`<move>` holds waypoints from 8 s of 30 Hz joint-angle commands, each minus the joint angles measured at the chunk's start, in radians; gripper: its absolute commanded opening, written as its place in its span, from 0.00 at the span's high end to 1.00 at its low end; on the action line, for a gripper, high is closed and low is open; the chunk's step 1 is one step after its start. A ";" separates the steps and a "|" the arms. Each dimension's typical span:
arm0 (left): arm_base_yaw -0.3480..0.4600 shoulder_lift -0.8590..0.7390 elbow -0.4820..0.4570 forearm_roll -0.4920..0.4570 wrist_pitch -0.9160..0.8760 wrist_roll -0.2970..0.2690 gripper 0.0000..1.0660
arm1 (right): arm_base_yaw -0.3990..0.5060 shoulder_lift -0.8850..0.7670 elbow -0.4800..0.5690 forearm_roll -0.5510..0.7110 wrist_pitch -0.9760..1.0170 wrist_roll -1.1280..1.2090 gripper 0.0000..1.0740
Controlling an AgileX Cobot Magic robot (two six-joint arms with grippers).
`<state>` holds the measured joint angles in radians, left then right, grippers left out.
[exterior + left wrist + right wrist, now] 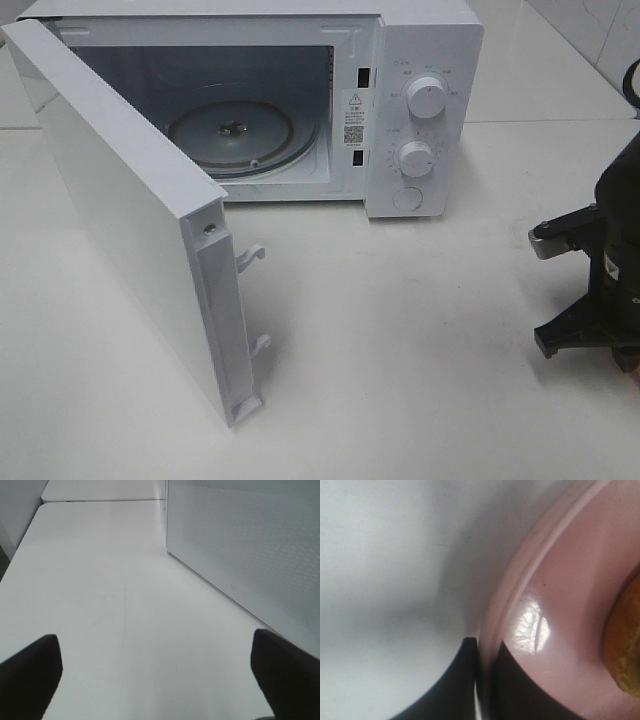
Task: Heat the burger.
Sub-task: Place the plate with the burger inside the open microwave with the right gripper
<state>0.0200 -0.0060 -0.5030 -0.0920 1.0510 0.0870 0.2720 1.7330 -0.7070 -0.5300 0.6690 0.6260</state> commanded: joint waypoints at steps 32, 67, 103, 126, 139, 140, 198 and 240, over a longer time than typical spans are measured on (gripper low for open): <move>0.001 -0.019 0.004 -0.003 -0.014 -0.005 0.12 | 0.355 -0.269 0.124 -0.066 0.279 0.117 1.00; 0.001 -0.019 0.004 -0.003 -0.014 -0.005 0.12 | 0.872 -0.347 0.124 -0.066 0.472 0.074 1.00; 0.001 -0.019 0.004 -0.003 -0.014 -0.005 0.12 | 0.956 -0.347 0.124 -0.280 0.267 -0.263 1.00; 0.001 -0.019 0.004 -0.003 -0.014 -0.005 0.12 | 0.830 -0.347 0.124 -0.318 0.026 -0.533 1.00; 0.001 -0.019 0.004 -0.003 -0.014 -0.005 0.12 | 0.698 -0.347 0.124 -0.327 -0.163 -0.805 1.00; 0.001 -0.019 0.004 -0.003 -0.014 -0.005 0.12 | 0.676 -0.347 0.124 -0.327 -0.196 -0.848 1.00; 0.001 -0.019 0.004 -0.003 -0.014 -0.005 0.12 | 0.297 -0.334 0.038 0.714 -0.423 -2.463 1.00; 0.001 -0.019 0.004 -0.003 -0.014 -0.005 0.12 | 0.305 0.011 -0.389 0.713 -0.287 -2.425 1.00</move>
<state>0.0200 -0.0060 -0.5030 -0.0920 1.0510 0.0870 0.5720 1.7490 -1.0760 0.1700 0.4260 -1.8080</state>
